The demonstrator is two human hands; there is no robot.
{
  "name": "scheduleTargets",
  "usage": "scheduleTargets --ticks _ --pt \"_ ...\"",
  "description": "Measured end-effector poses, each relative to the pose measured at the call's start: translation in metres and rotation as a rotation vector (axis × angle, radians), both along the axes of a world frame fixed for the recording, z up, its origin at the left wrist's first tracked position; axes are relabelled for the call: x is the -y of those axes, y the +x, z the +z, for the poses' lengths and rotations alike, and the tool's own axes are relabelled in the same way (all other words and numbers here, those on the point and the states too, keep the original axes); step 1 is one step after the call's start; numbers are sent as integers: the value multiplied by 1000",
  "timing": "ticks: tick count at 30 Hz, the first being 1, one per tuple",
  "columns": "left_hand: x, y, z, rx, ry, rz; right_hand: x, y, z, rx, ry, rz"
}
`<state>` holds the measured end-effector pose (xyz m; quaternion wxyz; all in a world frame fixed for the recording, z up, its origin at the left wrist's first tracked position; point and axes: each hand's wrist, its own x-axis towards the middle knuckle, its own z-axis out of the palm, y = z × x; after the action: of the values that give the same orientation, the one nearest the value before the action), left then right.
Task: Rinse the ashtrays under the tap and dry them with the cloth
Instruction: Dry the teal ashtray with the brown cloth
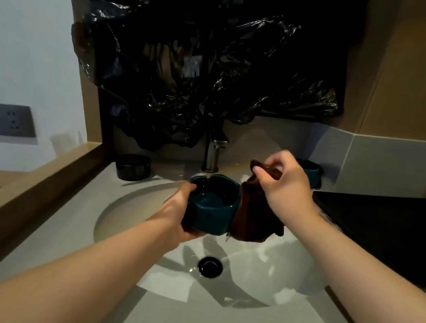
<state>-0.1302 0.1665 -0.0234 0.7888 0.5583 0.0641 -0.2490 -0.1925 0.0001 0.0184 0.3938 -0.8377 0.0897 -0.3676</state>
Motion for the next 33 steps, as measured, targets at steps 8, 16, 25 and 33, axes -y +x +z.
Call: scheduleTargets --ticks 8,16,25,33 --pt "-8 -4 6 -118 -237 39 -30 -10 -14 -208 -61 349" --pt "-13 -6 13 -45 -134 59 -5 -8 -4 -142 -502 73" --pt "-10 -16 16 -112 -83 -53 -24 -13 -6 -339 -1144 52" --pt "-19 3 8 320 245 -406 -9 -17 7 -301 -956 139"
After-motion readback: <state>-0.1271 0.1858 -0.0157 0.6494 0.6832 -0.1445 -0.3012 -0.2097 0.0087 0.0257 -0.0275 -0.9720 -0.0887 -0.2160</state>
